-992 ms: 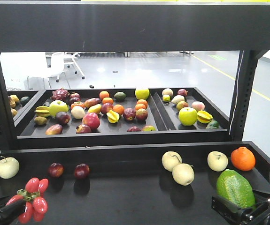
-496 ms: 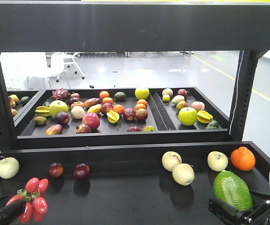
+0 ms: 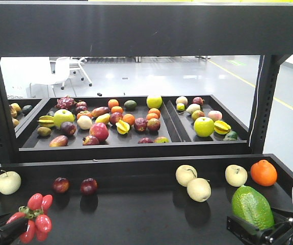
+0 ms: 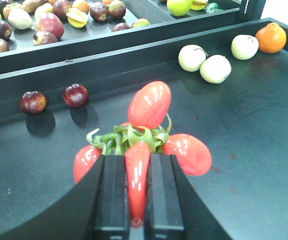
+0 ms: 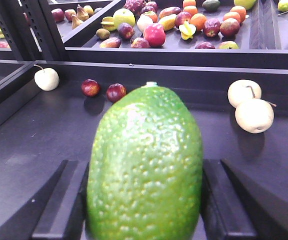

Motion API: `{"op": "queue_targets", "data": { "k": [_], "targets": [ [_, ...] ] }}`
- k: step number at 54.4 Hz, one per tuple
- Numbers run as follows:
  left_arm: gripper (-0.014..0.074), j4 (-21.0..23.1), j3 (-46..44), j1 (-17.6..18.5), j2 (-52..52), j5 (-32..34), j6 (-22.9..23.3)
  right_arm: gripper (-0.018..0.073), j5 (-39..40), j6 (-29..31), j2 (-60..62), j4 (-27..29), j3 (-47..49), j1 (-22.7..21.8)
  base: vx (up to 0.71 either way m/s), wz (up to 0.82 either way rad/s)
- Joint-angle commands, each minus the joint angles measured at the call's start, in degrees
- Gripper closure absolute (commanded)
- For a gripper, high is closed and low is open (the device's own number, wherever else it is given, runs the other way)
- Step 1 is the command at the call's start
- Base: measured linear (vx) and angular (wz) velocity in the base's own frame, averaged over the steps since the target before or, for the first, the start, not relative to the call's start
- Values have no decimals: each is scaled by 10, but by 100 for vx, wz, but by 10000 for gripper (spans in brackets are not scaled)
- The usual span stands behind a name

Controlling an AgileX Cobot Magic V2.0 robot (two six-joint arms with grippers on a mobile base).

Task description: Pick snacks and fruit into basket

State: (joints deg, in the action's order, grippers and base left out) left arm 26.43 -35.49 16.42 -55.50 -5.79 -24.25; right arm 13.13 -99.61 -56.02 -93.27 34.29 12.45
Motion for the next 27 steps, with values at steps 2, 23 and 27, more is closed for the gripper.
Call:
{"op": "queue_targets", "data": {
  "k": [2,23,27],
  "targets": [
    [599,6,-15,1,9,47,4,568,-2,0,10,6,17,-2,0,0],
    [599,6,-15,1,9,47,4,568,-2,0,10,6,17,-2,-5,0],
    [599,6,-15,1,9,47,4,568,-2,0,10,6,17,-2,-13,-4]
  ]
}}
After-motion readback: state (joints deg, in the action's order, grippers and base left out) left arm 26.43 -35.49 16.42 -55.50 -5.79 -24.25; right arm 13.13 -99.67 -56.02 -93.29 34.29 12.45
